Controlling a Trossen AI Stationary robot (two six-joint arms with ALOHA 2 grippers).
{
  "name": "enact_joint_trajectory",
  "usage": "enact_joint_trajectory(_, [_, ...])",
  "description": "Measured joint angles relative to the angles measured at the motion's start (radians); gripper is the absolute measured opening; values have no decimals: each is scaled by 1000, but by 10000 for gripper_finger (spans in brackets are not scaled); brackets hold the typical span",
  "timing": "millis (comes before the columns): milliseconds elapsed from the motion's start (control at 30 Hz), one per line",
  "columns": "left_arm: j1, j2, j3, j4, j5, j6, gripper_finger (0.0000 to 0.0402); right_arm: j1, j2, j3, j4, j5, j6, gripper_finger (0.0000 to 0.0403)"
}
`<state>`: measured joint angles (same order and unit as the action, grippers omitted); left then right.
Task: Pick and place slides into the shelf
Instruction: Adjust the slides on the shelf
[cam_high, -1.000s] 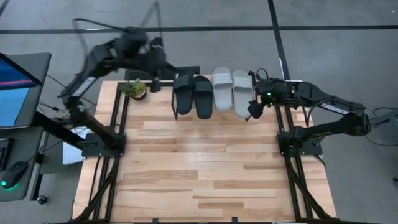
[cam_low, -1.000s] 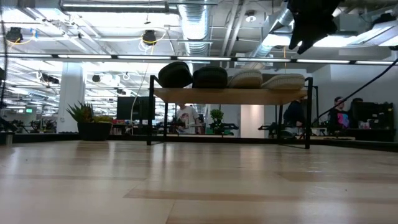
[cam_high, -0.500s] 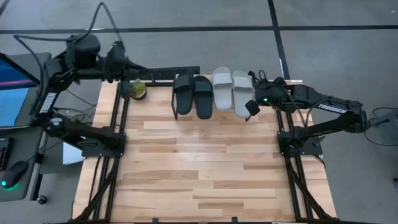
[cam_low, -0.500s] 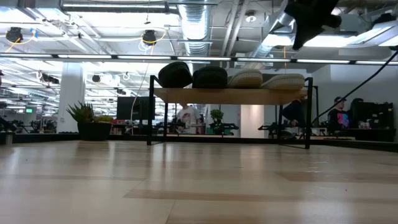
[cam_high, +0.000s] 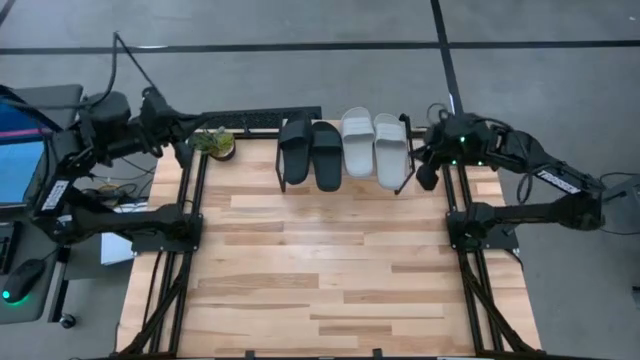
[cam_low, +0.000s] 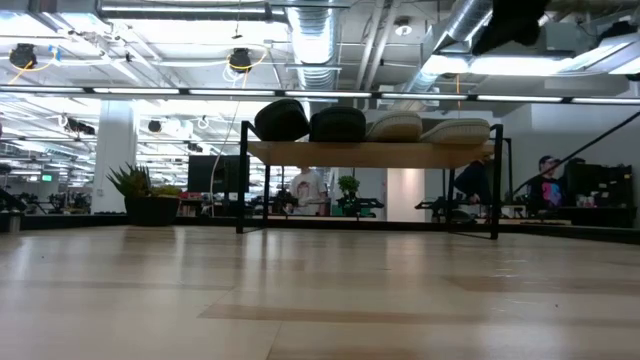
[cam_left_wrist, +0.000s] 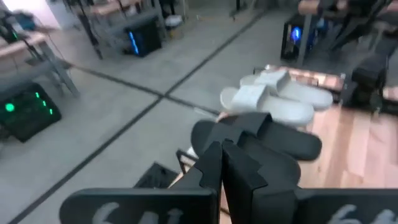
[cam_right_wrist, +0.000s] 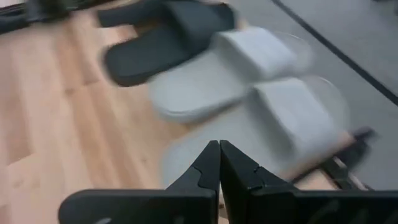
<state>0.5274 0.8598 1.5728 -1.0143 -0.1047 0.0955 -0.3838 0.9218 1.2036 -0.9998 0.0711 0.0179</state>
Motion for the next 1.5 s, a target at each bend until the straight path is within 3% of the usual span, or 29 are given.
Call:
enact_joint_trajectory(233, [0,-162,-233,211,-1,-18,0,-168,-42,-166,149,-133,60,0])
enact_joint_trajectory(533, [0,-207,-301,244,2,-51,0,-209,12,-294,291,-121,97,0])
enact_joint_trajectory(1000, [0,-206,-301,246,3,-50,0,-225,169,-294,355,-9,88,0])
enact_joint_trajectory(1500, [0,-206,-301,243,3,-51,0,-224,110,-293,267,189,121,0])
